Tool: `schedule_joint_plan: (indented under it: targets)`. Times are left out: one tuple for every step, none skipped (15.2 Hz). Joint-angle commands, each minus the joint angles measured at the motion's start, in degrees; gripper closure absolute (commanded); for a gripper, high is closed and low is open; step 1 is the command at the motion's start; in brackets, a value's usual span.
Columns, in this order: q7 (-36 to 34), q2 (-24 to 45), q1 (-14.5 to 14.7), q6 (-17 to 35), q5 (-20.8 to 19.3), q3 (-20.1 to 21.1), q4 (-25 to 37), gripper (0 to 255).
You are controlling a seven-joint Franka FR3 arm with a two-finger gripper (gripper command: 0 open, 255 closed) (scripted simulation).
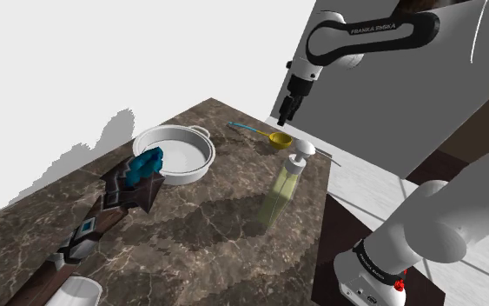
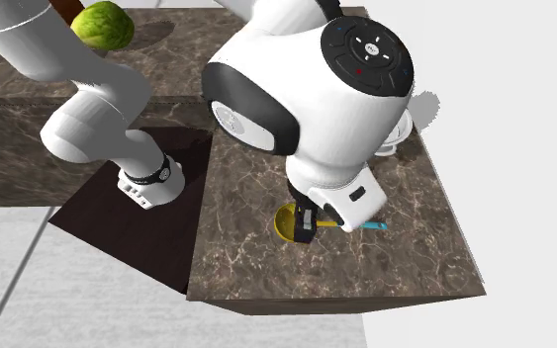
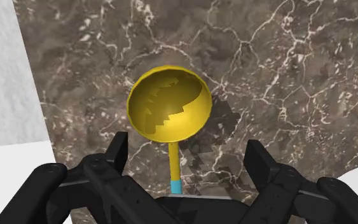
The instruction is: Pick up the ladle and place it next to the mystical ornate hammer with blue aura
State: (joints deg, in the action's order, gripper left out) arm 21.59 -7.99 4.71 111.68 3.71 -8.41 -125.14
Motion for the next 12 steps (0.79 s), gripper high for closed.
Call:
schedule_joint_plan:
  targets:
    - [3.2, 4.8, 0.4, 1.1, 1.3, -0.3, 2.8, 0]
    - [4.7, 7.1, 0.6, 1.6, 1.9, -0.2, 4.0, 0]
    - [6.1, 9.4, 0.7, 2.0, 2.6, -0.2, 5.4, 0]
    - [7.5, 11.7, 0.8, 2.4, 3.2, 0.0, 6.8, 0]
    - [8.7, 13.8, 0.8, 2.7, 3.7, 0.1, 8.0, 0]
    - [8.8, 14.0, 0.8, 3.4, 3.8, 0.2, 7.5, 0]
    - [8.8, 14.2, 0.8, 4.2, 3.9, 0.3, 7.0, 0]
    - [8.9, 14.4, 0.8, 4.9, 4.0, 0.3, 6.5, 0]
    - [8.9, 14.7, 0.9, 5.7, 4.1, 0.4, 6.0, 0]
    - [9.0, 14.9, 0.9, 6.4, 4.2, 0.4, 5.5, 0]
    - [9.1, 15.2, 0.9, 7.1, 4.3, 0.4, 5.0, 0]
    - [9.1, 15.5, 1.0, 7.9, 4.4, 0.5, 4.5, 0]
